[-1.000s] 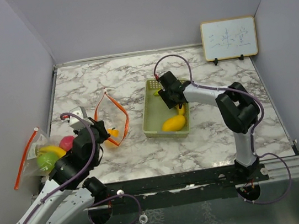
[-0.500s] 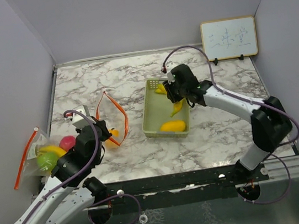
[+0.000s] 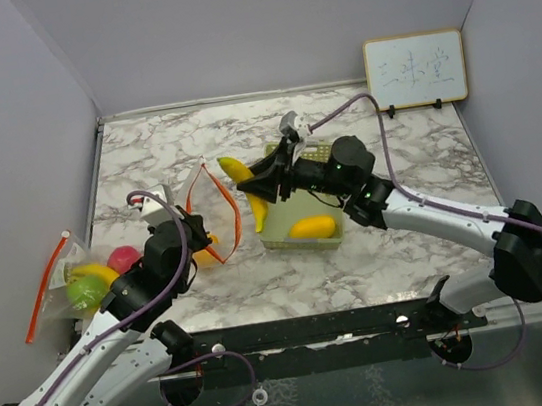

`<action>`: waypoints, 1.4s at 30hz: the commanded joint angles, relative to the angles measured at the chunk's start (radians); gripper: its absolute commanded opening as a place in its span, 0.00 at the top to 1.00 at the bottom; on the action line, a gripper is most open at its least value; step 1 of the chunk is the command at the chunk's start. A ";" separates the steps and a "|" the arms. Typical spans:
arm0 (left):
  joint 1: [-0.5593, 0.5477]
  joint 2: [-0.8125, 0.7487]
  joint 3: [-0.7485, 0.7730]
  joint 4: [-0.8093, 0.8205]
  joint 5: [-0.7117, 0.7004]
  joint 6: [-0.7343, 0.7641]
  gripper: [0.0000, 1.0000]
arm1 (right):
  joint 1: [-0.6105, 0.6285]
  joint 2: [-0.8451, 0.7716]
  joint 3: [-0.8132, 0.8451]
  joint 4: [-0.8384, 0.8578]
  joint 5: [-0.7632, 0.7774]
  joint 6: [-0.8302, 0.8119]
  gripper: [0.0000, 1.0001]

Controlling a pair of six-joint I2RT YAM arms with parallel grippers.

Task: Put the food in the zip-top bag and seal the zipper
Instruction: Place the fake fruit in the zipper food storage bag.

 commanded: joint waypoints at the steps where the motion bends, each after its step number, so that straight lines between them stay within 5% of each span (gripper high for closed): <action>1: 0.003 -0.010 0.008 0.037 0.050 -0.010 1.00 | 0.076 0.091 -0.031 0.356 0.000 0.107 0.93; 10: 0.004 -0.027 0.003 0.036 0.077 -0.030 1.00 | 0.117 0.279 -0.013 0.555 0.144 0.232 0.93; 16: 0.003 -0.017 0.006 0.056 0.099 -0.033 1.00 | 0.212 0.335 0.010 0.542 0.368 0.141 0.89; 18: 0.004 -0.007 0.010 0.059 0.104 -0.033 1.00 | 0.252 0.349 0.033 0.505 0.447 0.071 0.82; 25: 0.003 -0.004 0.017 0.051 0.105 -0.026 1.00 | 0.270 0.318 0.030 0.378 0.597 -0.003 0.30; 30: 0.003 -0.015 0.016 0.036 0.089 -0.024 1.00 | 0.271 0.209 -0.016 0.304 0.712 -0.072 0.10; 36: 0.004 -0.029 0.011 0.022 0.080 -0.022 1.00 | 0.240 0.082 -0.043 0.116 0.926 -0.183 0.02; 42: 0.004 -0.040 0.004 0.028 0.080 -0.021 1.00 | 0.028 0.125 0.039 -0.210 0.778 -0.216 0.07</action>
